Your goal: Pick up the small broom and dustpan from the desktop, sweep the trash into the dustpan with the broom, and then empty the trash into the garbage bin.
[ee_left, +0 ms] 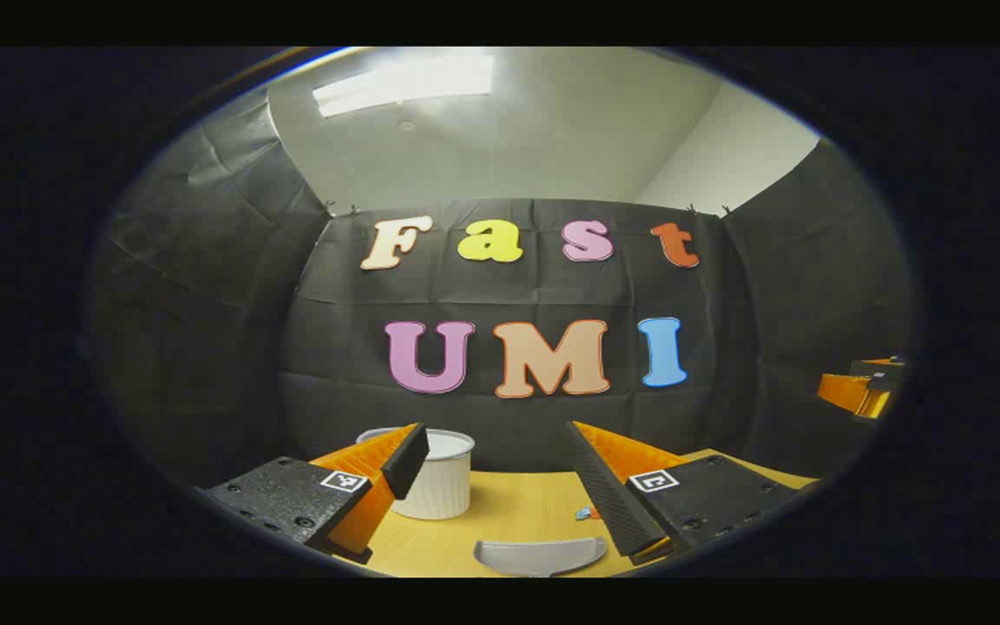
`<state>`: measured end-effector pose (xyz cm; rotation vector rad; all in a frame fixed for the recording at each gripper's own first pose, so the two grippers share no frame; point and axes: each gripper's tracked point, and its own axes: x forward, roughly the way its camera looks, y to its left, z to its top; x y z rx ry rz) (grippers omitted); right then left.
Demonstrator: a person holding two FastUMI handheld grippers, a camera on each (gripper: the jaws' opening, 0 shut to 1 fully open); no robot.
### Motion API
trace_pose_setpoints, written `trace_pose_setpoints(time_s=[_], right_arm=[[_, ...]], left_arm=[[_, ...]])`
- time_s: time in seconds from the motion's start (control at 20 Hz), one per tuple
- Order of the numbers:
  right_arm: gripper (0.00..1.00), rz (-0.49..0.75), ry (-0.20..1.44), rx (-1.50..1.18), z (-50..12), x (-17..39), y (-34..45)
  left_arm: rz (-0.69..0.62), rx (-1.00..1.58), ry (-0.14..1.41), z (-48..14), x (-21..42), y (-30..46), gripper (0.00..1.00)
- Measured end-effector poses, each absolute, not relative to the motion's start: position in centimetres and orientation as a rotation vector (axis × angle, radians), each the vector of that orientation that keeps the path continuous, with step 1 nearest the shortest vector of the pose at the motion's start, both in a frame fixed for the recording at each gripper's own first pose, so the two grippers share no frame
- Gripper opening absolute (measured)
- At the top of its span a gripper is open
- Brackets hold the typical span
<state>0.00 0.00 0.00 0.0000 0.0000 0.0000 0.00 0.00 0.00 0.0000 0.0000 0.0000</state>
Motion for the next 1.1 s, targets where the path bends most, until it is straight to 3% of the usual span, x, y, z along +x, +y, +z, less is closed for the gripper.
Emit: trace_pose_setpoints(time_s=[1.1], right_arm=[[0.92, 0.018, 0.013, -0.002, -1.1, 0.7, 0.9]], left_arm=[[-0.012, 0.020, 0.060, -1.9, 0.9, 0.7, 0.93]])
